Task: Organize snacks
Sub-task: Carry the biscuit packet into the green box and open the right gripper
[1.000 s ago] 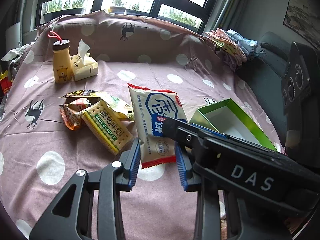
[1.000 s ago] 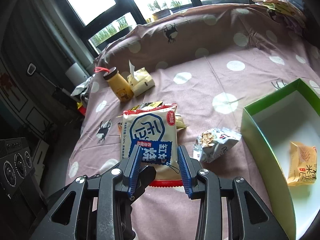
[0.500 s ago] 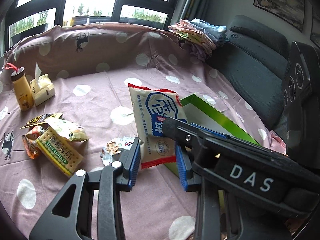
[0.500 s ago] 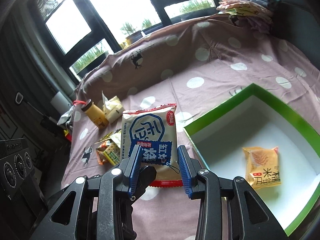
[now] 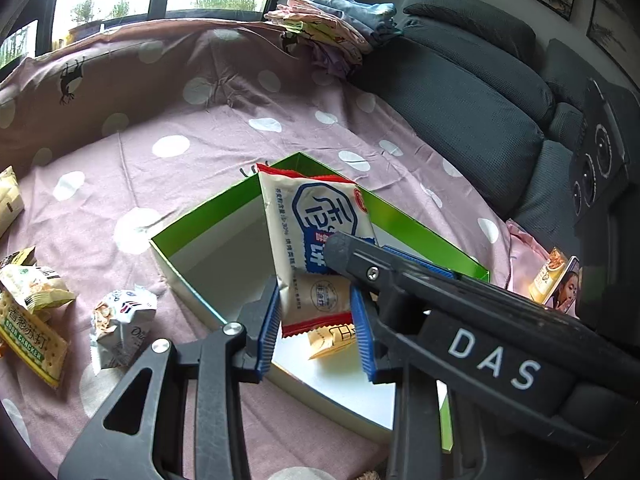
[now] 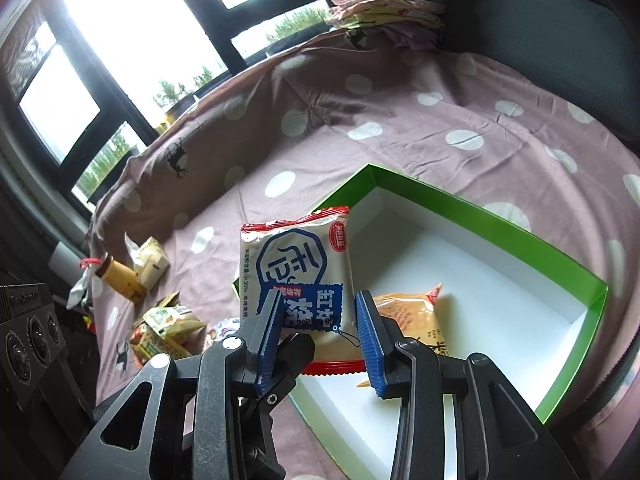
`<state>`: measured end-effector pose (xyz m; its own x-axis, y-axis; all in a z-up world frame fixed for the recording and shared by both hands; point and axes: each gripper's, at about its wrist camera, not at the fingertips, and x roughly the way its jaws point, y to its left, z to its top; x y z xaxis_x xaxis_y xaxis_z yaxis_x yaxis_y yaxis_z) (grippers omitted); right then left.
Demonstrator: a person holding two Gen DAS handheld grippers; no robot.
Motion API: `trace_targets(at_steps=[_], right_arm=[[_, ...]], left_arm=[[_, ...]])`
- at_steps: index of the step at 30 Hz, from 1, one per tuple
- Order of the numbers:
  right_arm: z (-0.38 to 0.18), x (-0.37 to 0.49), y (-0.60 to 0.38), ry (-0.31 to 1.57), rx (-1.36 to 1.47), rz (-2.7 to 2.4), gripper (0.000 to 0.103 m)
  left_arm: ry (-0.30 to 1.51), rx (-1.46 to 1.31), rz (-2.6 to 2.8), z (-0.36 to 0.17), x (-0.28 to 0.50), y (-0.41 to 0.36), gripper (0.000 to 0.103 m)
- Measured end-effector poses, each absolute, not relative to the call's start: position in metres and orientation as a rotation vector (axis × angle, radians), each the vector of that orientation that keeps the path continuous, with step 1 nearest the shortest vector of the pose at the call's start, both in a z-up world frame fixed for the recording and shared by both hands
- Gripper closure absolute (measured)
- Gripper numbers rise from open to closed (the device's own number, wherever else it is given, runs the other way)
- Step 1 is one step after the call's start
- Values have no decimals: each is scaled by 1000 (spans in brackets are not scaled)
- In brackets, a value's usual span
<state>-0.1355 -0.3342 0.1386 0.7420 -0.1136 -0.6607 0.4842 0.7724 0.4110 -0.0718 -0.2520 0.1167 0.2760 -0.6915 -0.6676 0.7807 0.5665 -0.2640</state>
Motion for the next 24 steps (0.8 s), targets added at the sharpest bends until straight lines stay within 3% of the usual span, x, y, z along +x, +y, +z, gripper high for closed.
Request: trace_targets(at_steps=[24], right_arm=[[91, -150, -391, 761, 735, -461, 63]], left_arm=[[983, 147, -1021, 76, -78, -301, 71]])
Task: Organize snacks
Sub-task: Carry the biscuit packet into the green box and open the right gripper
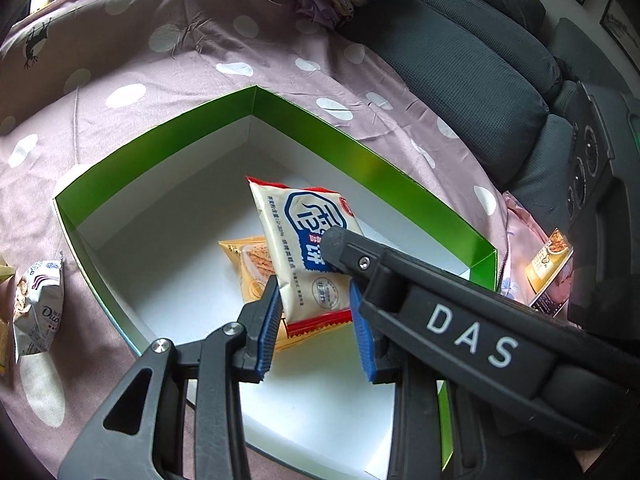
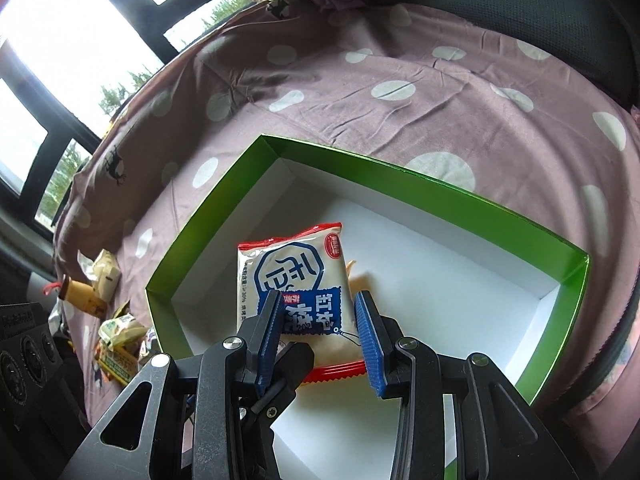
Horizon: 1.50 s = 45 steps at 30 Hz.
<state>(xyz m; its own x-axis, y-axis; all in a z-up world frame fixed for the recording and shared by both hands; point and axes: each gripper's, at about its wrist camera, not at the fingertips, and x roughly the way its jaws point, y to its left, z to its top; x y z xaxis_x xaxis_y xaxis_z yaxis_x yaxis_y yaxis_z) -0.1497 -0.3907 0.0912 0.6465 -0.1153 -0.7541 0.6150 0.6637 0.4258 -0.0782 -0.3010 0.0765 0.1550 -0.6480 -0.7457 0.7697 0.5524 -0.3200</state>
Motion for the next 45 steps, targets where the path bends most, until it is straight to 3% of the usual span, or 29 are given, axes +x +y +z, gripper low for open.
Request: trace_targets(at_steps=[45], right_arm=[[69, -107, -391, 708, 892, -518, 63]], left_arm=[[895, 262, -1008, 60, -34, -310, 68]])
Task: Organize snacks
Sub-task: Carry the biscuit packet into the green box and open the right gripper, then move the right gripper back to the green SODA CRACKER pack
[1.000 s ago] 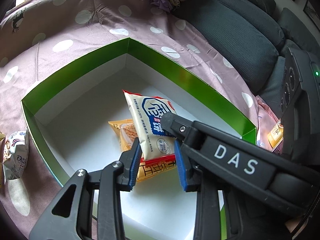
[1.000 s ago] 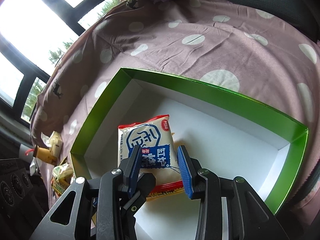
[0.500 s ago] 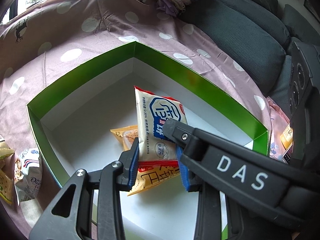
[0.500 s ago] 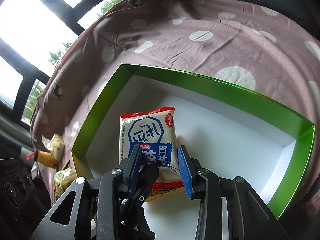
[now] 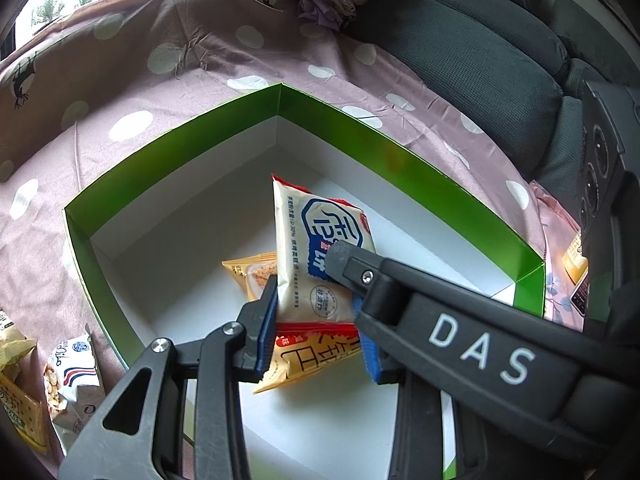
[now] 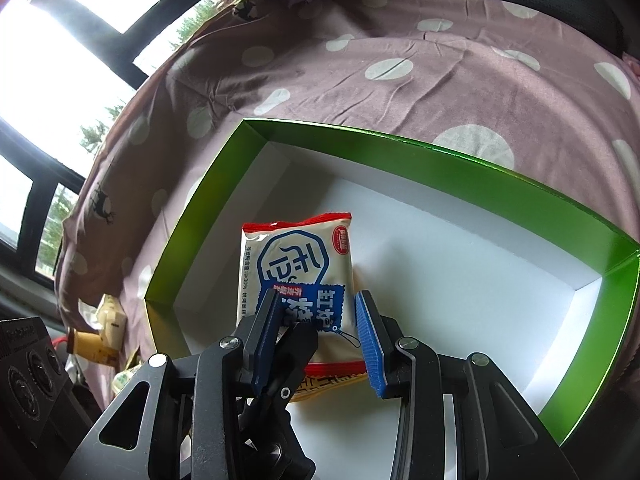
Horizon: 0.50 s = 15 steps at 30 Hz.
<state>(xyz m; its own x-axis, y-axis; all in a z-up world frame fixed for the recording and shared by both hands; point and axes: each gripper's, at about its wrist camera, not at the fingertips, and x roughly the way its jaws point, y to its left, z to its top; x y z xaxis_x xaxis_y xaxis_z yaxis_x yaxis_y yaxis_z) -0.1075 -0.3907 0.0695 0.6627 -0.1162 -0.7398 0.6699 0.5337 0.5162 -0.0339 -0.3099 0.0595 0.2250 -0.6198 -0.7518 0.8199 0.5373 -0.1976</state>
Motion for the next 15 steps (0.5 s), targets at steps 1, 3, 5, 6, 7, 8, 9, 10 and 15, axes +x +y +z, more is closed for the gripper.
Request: trace_targets(at_steps=[1, 3, 5, 6, 7, 8, 9, 10, 15], right_arm=[[70, -108, -391, 705, 892, -510, 63], [71, -111, -390, 688, 891, -480, 63], [74, -113, -390, 669, 886, -456, 63], [76, -114, -389, 662, 877, -461, 61], [78, -115, -389, 661, 862, -469, 54], [81, -117, -387, 655, 845, -473, 50], [85, -119, -386, 640, 833, -474, 44], [88, -121, -385, 623, 828, -475, 43], [106, -120, -372, 579, 780, -443, 38]], left_arm=[[888, 264, -997, 61, -36, -309, 67], [870, 264, -974, 65, -42, -307, 64], [868, 255, -959, 71, -46, -302, 52], [876, 249, -940, 73, -47, -297, 47], [883, 237, -935, 76, -46, -292, 41], [884, 211, -939, 80, -46, -284, 39], [884, 179, -944, 84, -45, -275, 38], [883, 148, -941, 88, -44, -265, 34], [835, 21, -822, 111, -34, -197, 17]])
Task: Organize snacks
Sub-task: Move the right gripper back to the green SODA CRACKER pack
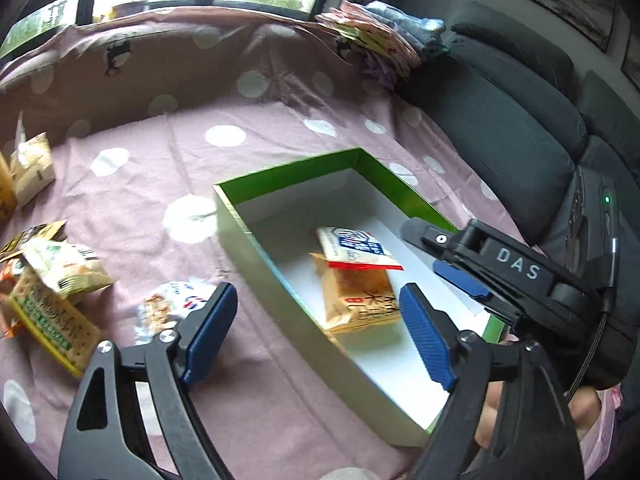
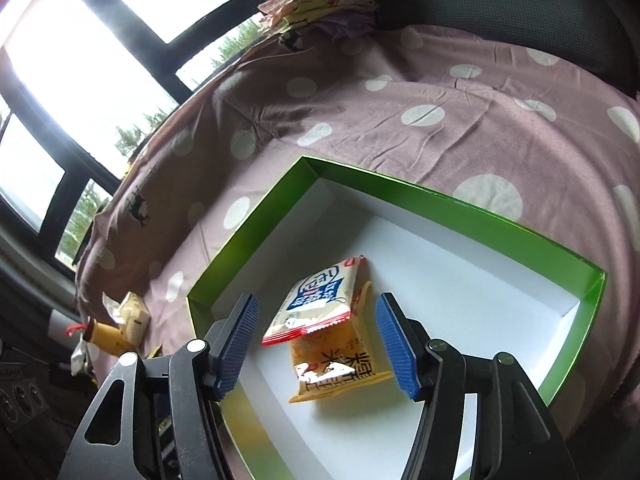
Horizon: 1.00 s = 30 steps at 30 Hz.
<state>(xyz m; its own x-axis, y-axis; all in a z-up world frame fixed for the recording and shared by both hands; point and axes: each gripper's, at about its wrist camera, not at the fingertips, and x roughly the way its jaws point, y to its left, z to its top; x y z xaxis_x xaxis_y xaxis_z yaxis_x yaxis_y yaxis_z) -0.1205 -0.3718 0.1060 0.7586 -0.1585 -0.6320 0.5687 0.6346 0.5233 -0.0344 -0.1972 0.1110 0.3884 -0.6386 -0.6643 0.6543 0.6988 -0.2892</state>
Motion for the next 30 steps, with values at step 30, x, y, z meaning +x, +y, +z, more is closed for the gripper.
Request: trace_targets(at_steps=[30], right_arm=[[83, 41, -156, 1003, 400, 134, 30]], left_arm=[[964, -328, -175, 45, 29, 53, 14]])
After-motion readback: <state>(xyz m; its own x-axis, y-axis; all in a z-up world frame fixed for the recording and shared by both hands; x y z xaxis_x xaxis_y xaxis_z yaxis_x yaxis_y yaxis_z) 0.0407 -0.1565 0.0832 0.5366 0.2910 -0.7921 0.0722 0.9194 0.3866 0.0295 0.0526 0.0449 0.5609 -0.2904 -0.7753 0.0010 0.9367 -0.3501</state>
